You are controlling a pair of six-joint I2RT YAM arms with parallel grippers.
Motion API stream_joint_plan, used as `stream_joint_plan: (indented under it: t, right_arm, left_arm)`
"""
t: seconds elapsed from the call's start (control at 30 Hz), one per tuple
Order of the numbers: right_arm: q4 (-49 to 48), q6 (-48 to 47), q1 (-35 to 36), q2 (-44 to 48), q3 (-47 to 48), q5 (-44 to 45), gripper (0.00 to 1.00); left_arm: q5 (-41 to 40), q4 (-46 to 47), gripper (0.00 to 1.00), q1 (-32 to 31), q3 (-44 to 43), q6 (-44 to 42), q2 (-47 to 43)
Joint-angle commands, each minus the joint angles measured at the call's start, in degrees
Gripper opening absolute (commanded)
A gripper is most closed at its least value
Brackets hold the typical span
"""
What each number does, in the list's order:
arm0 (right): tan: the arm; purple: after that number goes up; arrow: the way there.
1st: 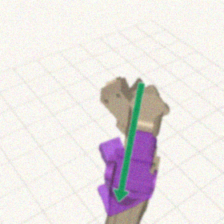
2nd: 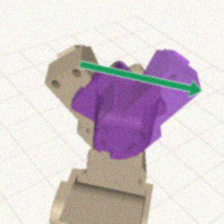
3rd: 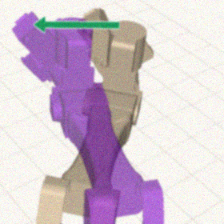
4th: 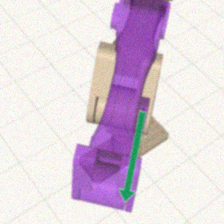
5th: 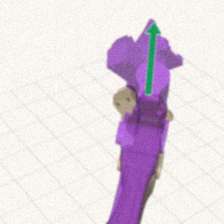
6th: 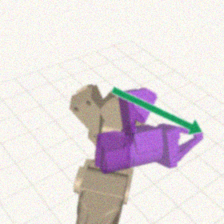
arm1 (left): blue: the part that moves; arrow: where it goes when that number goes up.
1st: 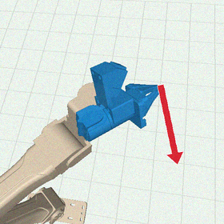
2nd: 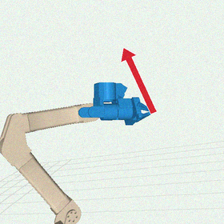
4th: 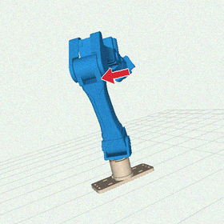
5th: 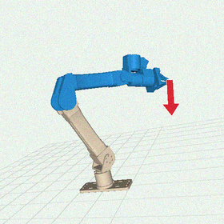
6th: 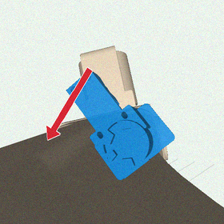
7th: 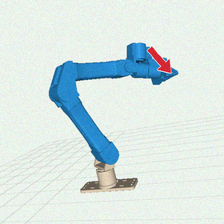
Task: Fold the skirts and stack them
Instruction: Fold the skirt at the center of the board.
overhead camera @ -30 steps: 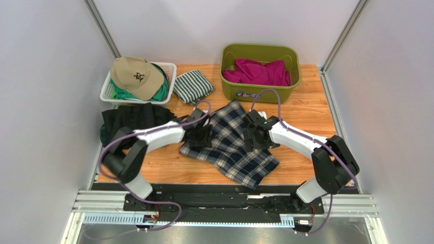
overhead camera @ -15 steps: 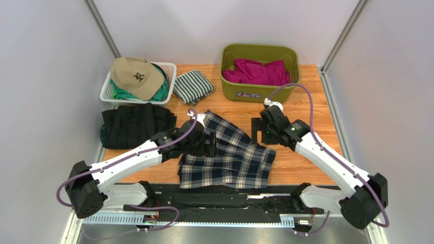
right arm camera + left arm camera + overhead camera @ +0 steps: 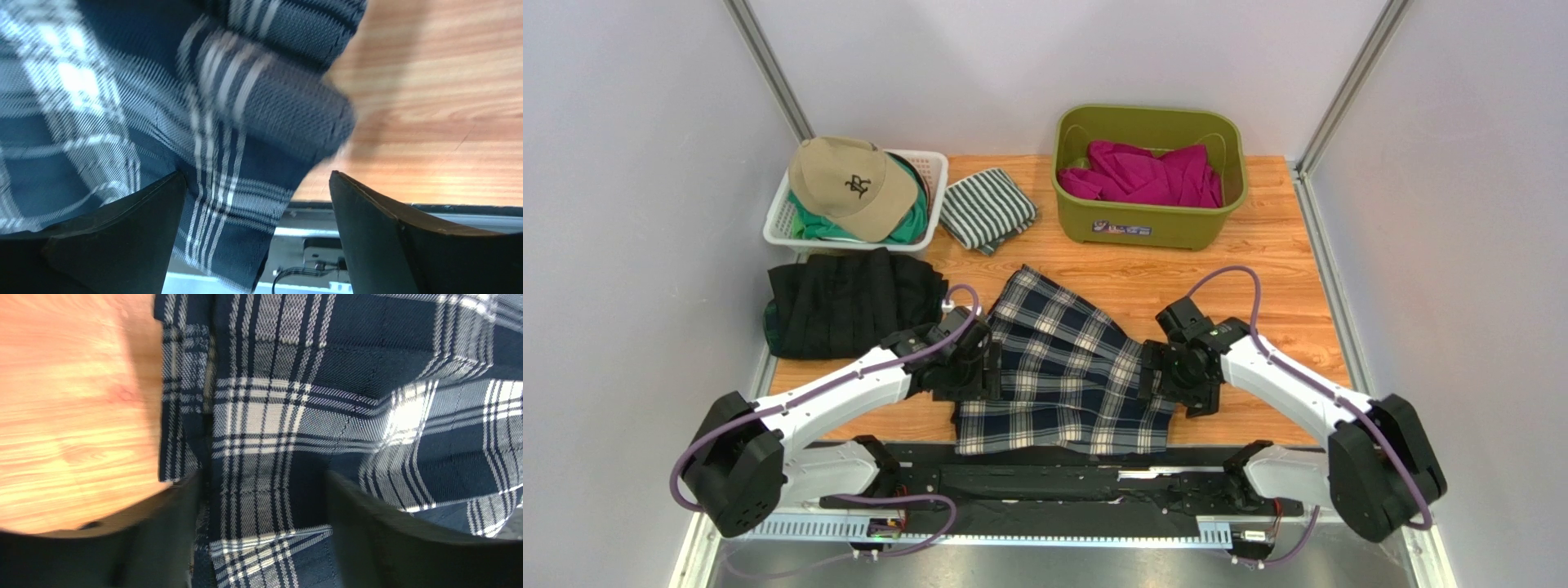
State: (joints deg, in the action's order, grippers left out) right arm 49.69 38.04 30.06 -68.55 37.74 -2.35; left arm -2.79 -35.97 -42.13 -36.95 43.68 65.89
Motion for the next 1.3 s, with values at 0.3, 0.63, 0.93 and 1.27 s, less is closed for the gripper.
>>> stream_joint_plan:
  t: [0.3, 0.63, 0.93, 1.27]
  right_arm:
    - [-5.48, -3.76, -12.04, -11.59, 2.69, 11.14, 0.55]
    - [-9.61, -9.91, -21.09, -18.01, 10.69, 10.01, 0.60]
    - [-6.80, -13.17, -21.28, -10.21, 12.19, 3.23, 0.82]
    - [-7.59, -12.29, -21.19, -1.67, 4.19, -6.78, 0.83]
  left_arm:
    - [-1.34, 4.94, 0.00, 3.28, -5.76, -1.31, 10.57]
    - [-0.21, 8.19, 0.00, 4.95, -11.56, -5.62, 18.75]
    - [-0.71, 3.63, 0.14, 4.95, -17.54, -9.13, 17.70]
    - [1.11, -3.32, 0.58, 4.25, -19.75, -9.94, 7.95]
